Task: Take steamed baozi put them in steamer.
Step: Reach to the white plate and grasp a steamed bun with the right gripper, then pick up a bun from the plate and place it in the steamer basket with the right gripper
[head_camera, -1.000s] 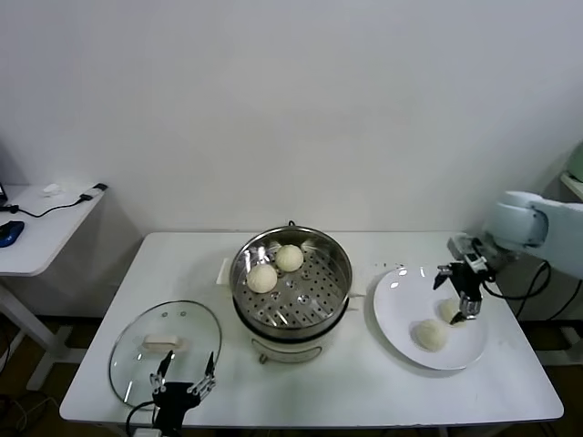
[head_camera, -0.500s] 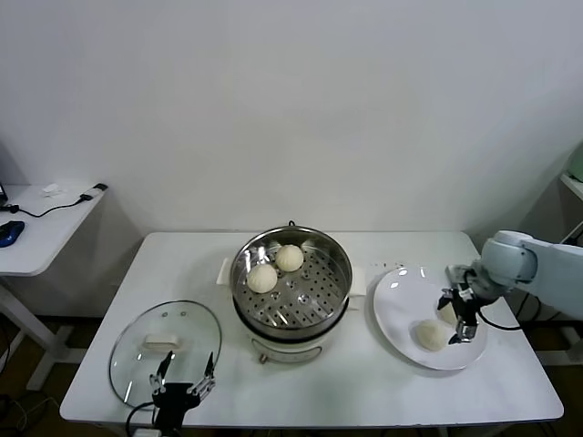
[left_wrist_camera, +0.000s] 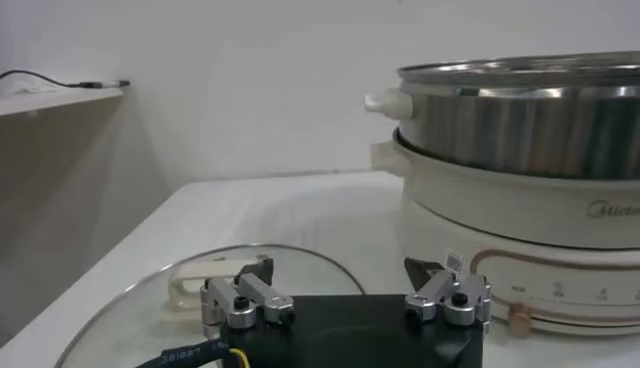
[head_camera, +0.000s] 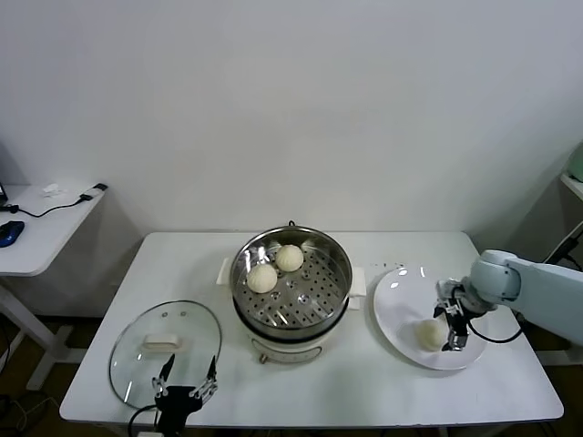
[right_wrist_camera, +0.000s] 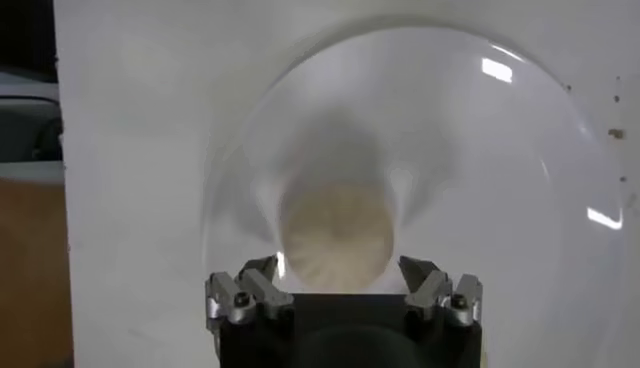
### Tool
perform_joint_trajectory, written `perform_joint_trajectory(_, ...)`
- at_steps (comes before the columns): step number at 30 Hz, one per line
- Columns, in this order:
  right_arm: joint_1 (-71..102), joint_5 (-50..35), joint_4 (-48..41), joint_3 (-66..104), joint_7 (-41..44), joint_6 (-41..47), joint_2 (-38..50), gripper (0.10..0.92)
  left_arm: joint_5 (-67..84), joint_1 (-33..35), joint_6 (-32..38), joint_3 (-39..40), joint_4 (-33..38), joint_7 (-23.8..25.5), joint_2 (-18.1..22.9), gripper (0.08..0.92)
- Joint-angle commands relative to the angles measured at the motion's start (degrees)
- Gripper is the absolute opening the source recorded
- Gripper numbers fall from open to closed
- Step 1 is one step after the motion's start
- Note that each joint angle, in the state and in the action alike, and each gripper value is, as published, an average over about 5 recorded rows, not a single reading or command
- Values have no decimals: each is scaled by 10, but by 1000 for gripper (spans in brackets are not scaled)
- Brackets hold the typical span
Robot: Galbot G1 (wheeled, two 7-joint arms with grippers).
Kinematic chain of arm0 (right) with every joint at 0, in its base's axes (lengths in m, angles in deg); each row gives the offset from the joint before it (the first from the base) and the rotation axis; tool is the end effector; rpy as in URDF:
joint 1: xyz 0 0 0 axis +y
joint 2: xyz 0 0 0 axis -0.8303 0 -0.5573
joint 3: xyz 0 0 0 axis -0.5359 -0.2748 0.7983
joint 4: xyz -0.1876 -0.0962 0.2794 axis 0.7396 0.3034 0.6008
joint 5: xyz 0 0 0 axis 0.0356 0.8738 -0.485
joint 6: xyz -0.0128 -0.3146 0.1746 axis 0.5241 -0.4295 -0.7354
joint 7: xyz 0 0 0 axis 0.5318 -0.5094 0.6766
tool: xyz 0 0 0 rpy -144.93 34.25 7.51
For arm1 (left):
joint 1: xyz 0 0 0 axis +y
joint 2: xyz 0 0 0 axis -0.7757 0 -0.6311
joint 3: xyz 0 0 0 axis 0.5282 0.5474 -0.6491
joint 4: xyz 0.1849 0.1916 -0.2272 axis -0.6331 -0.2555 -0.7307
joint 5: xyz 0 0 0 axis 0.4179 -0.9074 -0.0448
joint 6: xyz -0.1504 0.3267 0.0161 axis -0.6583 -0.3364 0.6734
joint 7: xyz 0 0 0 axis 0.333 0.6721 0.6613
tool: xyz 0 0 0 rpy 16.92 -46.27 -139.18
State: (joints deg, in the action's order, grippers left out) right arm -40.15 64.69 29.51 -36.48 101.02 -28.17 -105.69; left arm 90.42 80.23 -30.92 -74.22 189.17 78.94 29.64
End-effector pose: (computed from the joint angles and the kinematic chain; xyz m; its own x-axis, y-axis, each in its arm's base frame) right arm 0.4553 -0.1788 -0.2447 -0.0947 -0.0418 0.9946 -0.9933 0.0701 -0.0917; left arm 0.1136 0.0244 -0.3719 -0.9486 -0.0164 0.3161 0.0010 0.9985 0.0550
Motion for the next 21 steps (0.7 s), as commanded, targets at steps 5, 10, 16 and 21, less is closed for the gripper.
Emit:
perform_joint_trajectory(5, 36, 16, -5, 33, -11, 4, -10, 771, -2, 0, 0, 1, 1, 0, 1, 823)
perform_joint_trajectory(10, 25, 19, -2, 34, 1, -1, -6, 715, -3, 1, 0, 1, 2, 0, 1, 823)
perform_joint_trajectory(16, -28, 37, 8, 31, 39, -28, 8, 645, -6, 2, 1, 4, 4, 0, 1, 823)
perform_joint_trajectory(21, -131, 80, -4, 20, 104, -99, 2, 627, -12, 2, 3, 11, 4, 1, 1, 823)
